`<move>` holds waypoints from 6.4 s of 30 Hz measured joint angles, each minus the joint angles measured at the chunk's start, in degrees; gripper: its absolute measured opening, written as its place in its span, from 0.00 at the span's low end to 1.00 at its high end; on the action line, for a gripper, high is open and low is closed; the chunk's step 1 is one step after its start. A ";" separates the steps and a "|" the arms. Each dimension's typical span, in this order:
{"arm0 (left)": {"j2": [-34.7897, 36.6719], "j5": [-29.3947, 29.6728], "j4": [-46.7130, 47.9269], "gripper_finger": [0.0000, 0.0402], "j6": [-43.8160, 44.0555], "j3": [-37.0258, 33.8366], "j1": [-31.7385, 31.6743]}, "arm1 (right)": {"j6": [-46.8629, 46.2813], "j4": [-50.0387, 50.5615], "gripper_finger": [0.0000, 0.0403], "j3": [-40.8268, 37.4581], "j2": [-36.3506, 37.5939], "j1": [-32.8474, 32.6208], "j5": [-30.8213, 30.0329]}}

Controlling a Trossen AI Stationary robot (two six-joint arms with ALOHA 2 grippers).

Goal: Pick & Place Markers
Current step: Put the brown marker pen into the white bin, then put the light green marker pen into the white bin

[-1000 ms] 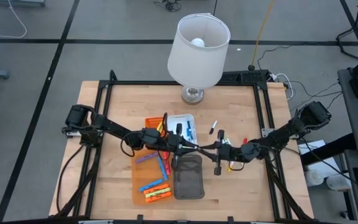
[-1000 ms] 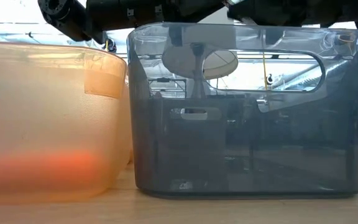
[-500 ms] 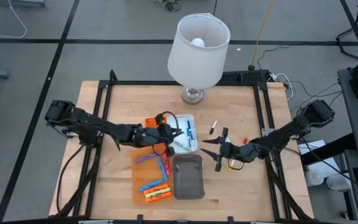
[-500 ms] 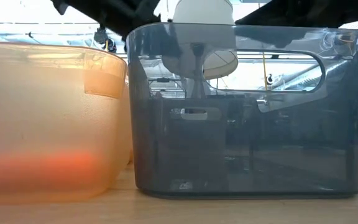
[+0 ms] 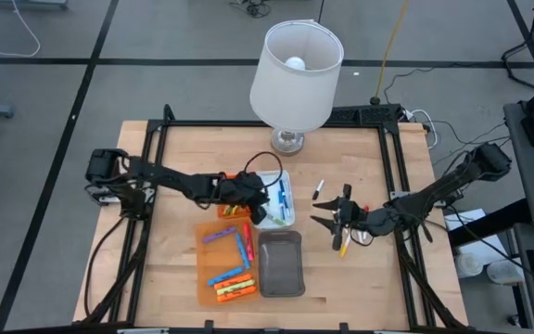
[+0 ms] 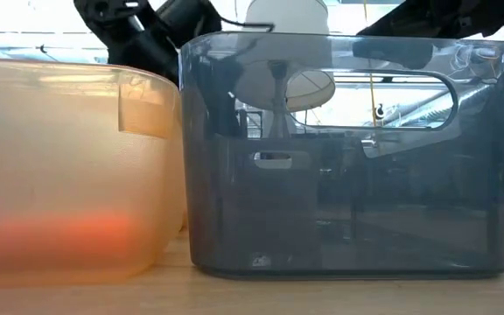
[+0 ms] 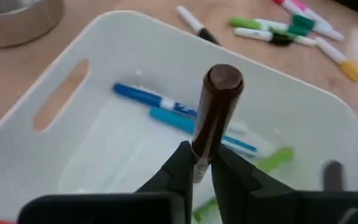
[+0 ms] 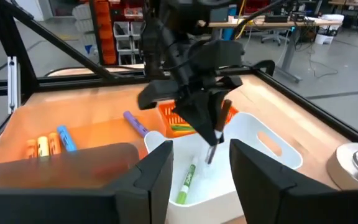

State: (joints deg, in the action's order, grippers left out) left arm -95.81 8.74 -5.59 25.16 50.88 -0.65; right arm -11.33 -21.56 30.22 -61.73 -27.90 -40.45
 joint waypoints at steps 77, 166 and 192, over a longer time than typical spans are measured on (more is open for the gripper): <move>12.18 8.39 -12.59 0.50 -22.44 0.02 12.62 | -43.91 56.14 0.33 6.47 -13.44 8.05 27.09; -8.64 -1.39 -52.15 0.50 -23.42 1.86 12.14 | 14.41 -20.79 0.04 1.77 -14.96 -0.14 4.50; 5.97 16.16 -3.11 0.08 -22.92 7.52 16.10 | 12.88 -18.96 0.14 1.75 -15.77 0.44 4.47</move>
State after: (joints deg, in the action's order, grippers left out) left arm -89.84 24.90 -8.69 2.24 58.40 15.44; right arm 1.55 -40.51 31.97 -77.50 -27.46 -35.97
